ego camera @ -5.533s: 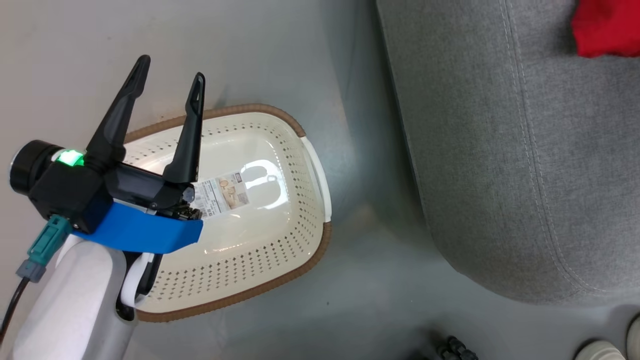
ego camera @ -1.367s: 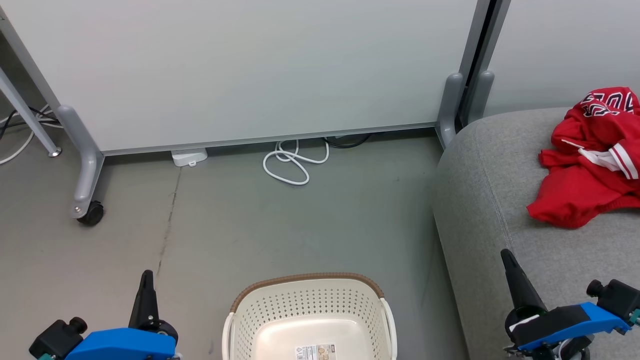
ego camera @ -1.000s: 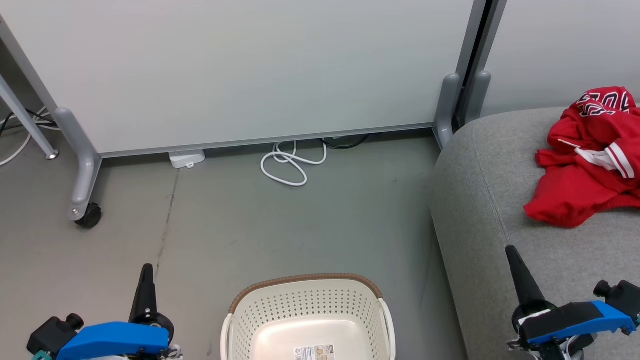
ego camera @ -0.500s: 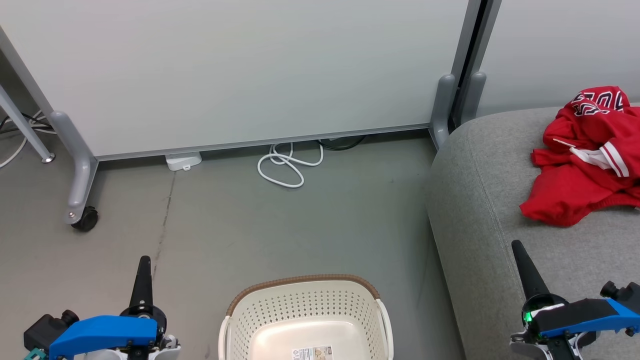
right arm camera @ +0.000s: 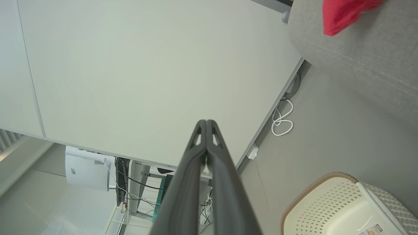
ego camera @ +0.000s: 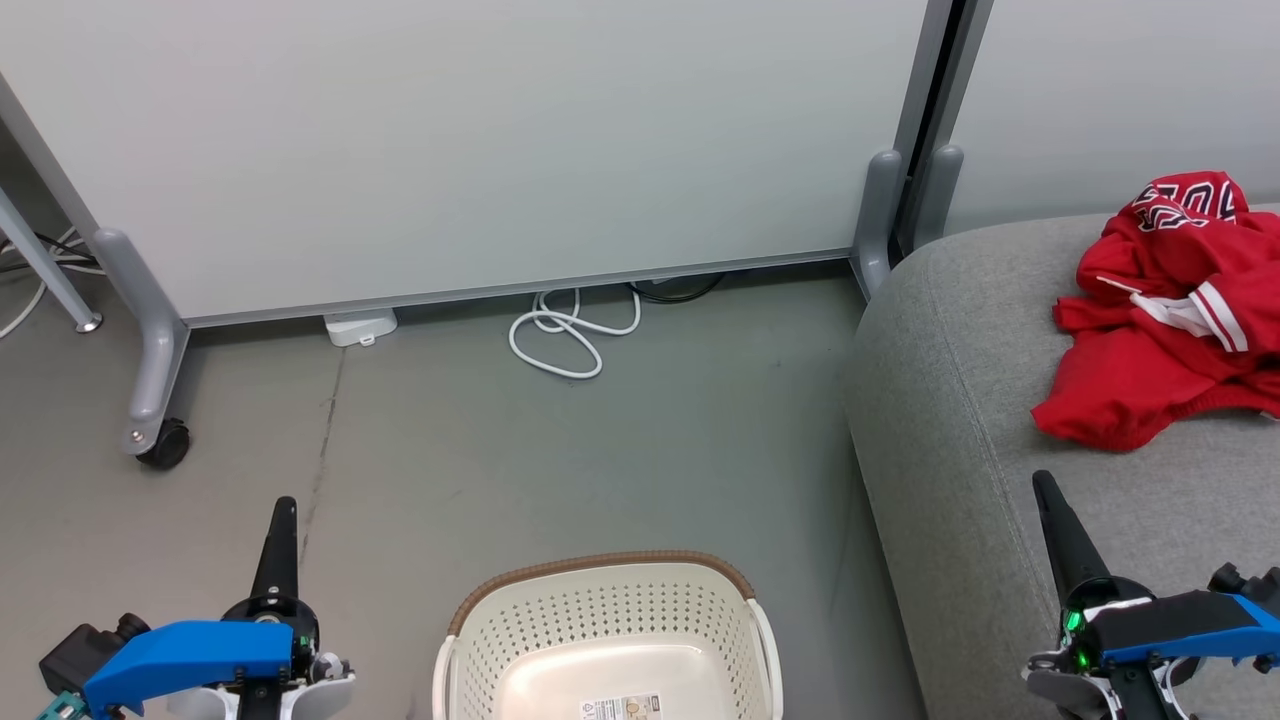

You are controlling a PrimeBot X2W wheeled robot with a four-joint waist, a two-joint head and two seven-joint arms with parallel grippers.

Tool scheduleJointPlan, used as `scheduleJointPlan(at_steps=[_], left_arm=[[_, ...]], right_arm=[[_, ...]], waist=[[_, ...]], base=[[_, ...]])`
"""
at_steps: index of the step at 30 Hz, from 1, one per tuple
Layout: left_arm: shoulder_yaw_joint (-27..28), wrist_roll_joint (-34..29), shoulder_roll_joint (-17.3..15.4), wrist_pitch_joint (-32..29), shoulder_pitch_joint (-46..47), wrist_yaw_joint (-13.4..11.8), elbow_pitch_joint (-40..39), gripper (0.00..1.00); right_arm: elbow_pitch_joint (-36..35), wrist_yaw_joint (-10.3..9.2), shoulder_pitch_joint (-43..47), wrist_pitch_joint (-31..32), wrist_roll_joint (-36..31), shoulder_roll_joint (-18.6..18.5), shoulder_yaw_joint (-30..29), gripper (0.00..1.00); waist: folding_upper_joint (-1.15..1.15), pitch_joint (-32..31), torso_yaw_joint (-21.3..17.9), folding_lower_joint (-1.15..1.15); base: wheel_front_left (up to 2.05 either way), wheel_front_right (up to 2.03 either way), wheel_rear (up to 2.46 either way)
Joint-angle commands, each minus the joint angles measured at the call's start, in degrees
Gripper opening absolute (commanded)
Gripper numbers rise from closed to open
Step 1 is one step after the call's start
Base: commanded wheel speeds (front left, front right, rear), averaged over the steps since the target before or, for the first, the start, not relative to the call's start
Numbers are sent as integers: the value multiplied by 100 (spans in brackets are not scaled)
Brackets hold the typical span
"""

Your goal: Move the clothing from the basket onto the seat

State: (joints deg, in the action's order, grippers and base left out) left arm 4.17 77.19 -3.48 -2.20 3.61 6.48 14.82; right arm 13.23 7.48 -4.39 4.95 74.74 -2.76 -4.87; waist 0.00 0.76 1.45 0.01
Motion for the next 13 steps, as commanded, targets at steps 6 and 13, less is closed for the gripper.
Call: scheduleJointPlan(at_steps=[6, 13], left_arm=[[61, 303, 1, -88, 141, 50, -54, 0], [111, 585, 15, -176, 179, 73, -63, 0]], right_arm=[[-7, 2, -123, 41, 361, -17, -45, 0], [14, 2, -155, 64, 687, -18, -75, 0]], waist=[[0, -9, -21, 0], [0, -19, -47, 0]], base=[[0, 0, 0], [0, 0, 0]])
